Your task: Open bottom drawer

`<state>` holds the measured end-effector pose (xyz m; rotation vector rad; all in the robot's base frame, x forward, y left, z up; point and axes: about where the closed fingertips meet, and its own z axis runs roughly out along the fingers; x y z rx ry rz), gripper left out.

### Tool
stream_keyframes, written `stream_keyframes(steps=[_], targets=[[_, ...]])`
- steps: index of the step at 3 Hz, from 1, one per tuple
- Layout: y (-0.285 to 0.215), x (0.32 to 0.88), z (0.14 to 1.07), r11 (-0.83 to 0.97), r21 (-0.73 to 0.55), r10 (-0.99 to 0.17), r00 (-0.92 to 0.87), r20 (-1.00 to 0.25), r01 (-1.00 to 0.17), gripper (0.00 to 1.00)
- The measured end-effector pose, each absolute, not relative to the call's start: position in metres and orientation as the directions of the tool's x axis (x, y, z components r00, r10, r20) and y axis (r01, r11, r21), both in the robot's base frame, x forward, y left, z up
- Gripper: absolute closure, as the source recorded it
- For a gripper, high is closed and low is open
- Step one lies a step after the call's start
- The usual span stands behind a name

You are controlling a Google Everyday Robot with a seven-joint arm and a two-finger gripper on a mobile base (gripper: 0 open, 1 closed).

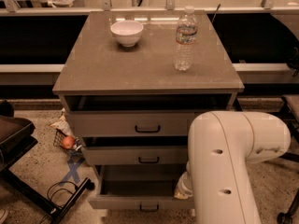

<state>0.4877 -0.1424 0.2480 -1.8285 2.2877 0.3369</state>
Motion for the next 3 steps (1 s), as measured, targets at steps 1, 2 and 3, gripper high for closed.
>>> stream_keyframes(steps=[1,2,3], targets=[[-0.146,0.494,0.225,0.197,0.056,-0.924,-0.205,-0.322,-0.979,1.00],[-0.154,0.536,0.183,0.175,0.013,-0.895,-0.164,-0.414,-0.985,1.00],[-0.154,0.540,0.184,0.176,0.007,-0.895,-0.163,-0.415,-0.984,1.00]])
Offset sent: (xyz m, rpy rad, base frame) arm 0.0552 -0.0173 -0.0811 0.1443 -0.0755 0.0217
